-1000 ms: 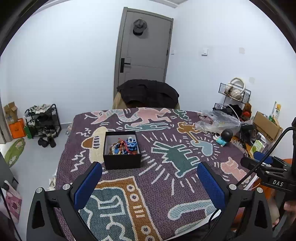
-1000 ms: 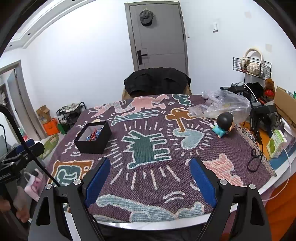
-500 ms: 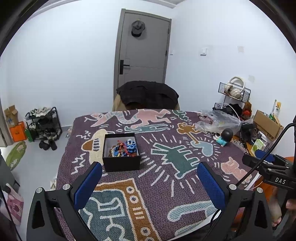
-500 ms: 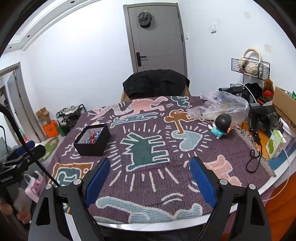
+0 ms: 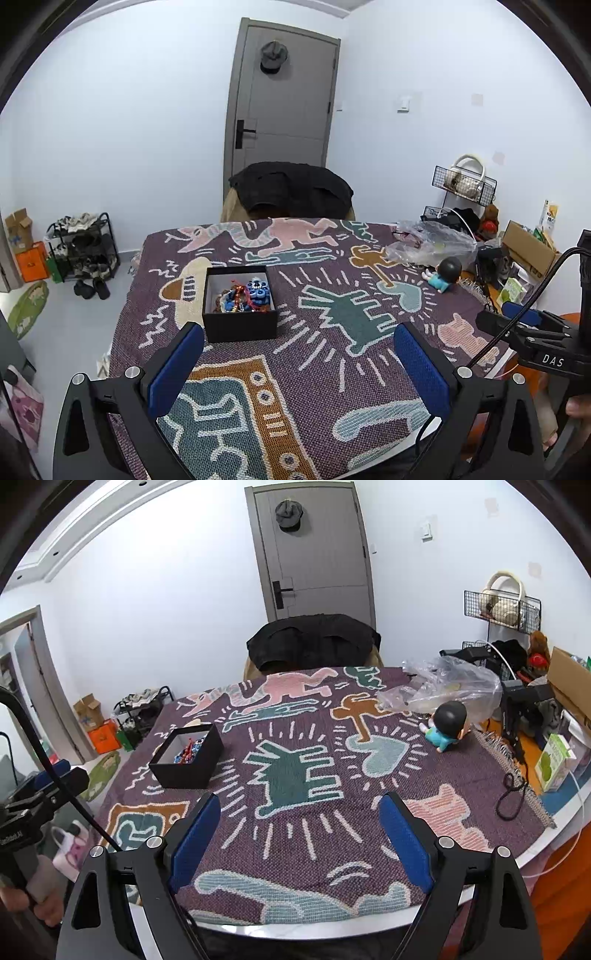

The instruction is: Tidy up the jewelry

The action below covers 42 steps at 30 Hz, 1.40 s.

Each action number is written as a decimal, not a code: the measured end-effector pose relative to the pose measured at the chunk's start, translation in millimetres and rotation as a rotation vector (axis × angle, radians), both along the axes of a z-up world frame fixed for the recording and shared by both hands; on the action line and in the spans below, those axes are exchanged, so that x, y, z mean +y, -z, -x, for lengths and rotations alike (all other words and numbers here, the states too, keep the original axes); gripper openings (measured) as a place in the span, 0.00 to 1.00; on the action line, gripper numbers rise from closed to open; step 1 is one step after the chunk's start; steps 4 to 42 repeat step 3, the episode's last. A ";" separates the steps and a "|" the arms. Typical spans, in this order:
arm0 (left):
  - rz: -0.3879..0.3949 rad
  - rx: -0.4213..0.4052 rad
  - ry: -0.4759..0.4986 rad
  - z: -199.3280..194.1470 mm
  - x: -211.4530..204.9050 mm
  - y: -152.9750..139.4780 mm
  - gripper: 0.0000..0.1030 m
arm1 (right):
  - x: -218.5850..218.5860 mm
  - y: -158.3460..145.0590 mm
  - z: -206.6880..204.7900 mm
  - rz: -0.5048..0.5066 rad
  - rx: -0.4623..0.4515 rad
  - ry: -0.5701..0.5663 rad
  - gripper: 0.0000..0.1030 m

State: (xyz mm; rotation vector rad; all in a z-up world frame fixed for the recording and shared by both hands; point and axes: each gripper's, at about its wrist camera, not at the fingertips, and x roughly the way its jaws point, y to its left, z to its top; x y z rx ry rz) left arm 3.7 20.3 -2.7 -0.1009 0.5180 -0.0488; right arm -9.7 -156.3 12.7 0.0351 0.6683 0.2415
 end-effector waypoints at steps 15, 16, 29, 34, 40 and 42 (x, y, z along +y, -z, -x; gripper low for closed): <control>-0.005 -0.006 0.001 0.8 0.3 -0.2 1.00 | 2.7 1.9 -0.3 0.004 0.004 -0.005 0.85; -0.005 -0.006 0.001 0.8 0.3 -0.2 1.00 | 2.7 1.9 -0.3 0.004 0.004 -0.005 0.85; -0.005 -0.006 0.001 0.8 0.3 -0.2 1.00 | 2.7 1.9 -0.3 0.004 0.004 -0.005 0.85; -0.005 -0.006 0.001 0.8 0.3 -0.2 1.00 | 2.7 1.9 -0.3 0.004 0.004 -0.005 0.85; -0.005 -0.006 0.001 0.8 0.3 -0.2 1.00 | 2.7 1.9 -0.3 0.004 0.004 -0.005 0.85; -0.005 -0.006 0.001 0.8 0.3 -0.2 1.00 | 2.7 1.9 -0.3 0.004 0.004 -0.005 0.85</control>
